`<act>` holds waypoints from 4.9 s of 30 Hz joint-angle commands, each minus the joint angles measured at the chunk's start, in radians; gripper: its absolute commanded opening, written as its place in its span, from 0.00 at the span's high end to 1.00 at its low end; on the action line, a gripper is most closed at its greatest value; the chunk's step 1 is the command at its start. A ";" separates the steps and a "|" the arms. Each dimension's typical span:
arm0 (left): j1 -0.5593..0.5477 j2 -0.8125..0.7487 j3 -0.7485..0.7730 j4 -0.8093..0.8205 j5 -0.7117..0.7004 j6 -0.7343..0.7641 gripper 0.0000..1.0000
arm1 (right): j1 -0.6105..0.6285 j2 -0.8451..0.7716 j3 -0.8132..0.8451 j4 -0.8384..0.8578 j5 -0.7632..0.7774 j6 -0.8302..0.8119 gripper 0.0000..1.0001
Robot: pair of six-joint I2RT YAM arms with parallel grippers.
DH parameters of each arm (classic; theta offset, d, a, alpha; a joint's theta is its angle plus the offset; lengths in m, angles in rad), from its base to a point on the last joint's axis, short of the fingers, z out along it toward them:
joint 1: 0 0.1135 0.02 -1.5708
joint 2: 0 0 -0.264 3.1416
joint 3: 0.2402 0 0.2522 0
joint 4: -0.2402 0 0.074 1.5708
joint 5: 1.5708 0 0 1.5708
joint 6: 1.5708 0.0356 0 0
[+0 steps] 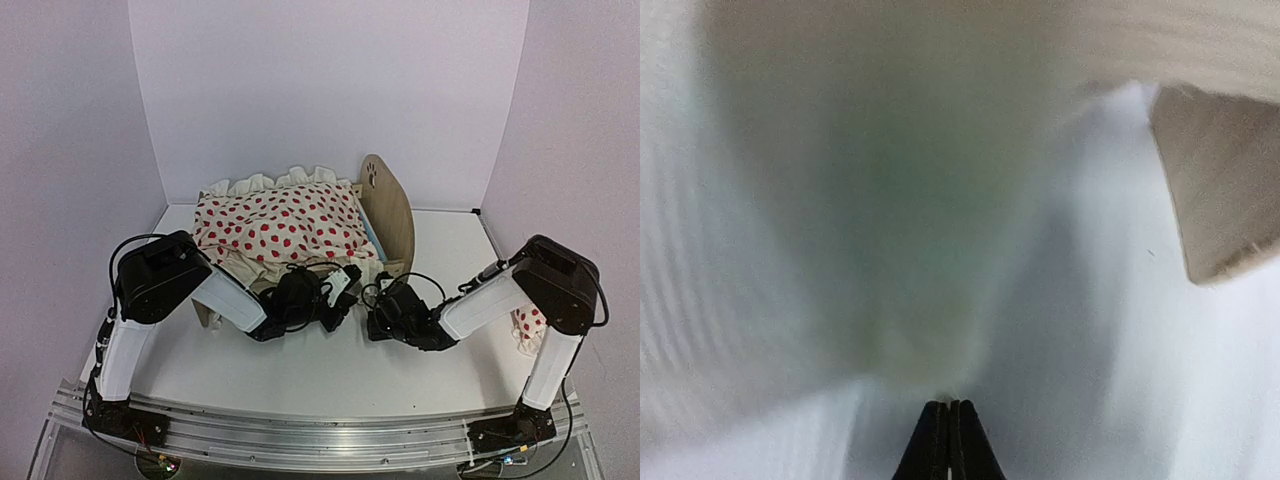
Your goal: Set up the pet bed
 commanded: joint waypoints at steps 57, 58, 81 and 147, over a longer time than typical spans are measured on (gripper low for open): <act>-0.011 -0.103 -0.086 -0.114 0.146 0.170 1.00 | -0.254 -0.315 -0.007 0.005 -0.294 0.148 0.45; -0.012 -0.105 -0.087 -0.112 0.145 0.169 1.00 | -0.254 -0.305 -0.012 0.015 -0.290 0.149 0.46; -0.010 -0.111 -0.097 -0.087 0.134 0.166 1.00 | -0.258 -0.250 -0.138 0.140 -0.314 0.160 0.72; -0.074 -0.037 -0.095 -0.161 0.235 0.279 1.00 | -0.213 -0.578 0.030 -0.193 -0.301 -0.123 1.00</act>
